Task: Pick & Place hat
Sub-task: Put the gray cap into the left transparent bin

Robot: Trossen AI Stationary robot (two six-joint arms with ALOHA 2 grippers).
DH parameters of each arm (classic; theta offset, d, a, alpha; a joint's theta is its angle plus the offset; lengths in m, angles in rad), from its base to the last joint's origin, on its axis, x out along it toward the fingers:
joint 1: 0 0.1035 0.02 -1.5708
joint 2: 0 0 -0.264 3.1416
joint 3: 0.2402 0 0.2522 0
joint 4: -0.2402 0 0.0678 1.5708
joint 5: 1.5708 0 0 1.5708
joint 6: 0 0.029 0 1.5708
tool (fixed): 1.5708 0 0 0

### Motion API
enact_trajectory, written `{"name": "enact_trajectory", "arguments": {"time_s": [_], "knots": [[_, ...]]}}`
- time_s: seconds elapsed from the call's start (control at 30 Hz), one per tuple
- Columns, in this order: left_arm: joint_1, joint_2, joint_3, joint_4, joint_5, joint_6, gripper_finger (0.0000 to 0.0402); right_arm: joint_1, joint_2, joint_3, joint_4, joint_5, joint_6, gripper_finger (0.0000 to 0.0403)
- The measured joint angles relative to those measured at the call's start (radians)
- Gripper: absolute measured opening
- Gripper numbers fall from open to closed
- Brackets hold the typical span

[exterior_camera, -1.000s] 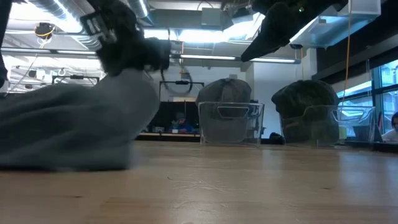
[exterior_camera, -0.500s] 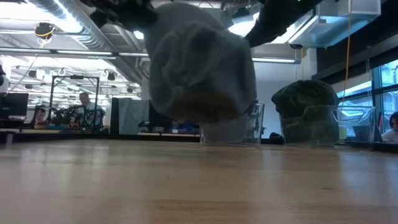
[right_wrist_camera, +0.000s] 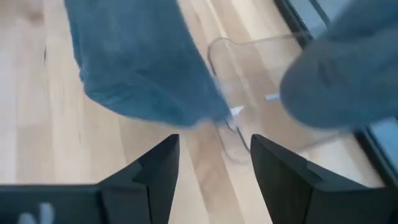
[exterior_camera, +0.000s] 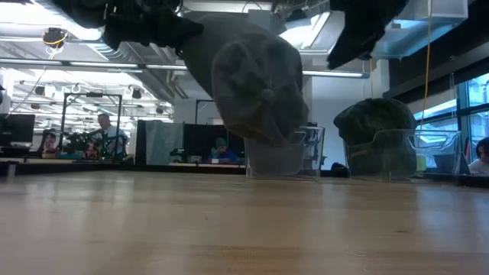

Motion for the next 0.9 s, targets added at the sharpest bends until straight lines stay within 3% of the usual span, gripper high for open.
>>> {"name": "enact_trajectory", "arguments": {"time_s": [0.2, 0.37, 0.43, 0.7, 0.9], "knots": [[-0.012, -0.006, -0.043, 0.306, -0.036, -0.163, 0.0007, 0.0, -0.058, 0.001, -0.059, -0.098, 0.139, 0.0199], [-0.051, -0.006, -0.044, 0.476, -0.211, -0.277, 0.0007, 0.0, -0.063, 0.004, 0.035, -0.282, 0.133, 0.0199], [-0.074, -0.006, -0.044, 0.539, -0.272, -0.292, 0.0007, 0.0, -0.065, 0.027, 0.039, -0.307, 0.133, 0.0199], [-0.116, -0.002, -0.056, 0.871, -0.423, -0.322, 0.0008, 0.0, -0.081, 0.142, 0.044, -0.3, 0.057, 0.0199], [-0.121, 0.057, -0.196, 1.201, -0.547, -0.381, 0.0007, 0.0, -0.098, 0.158, 0.071, -0.168, -0.022, 0.0199]]}}
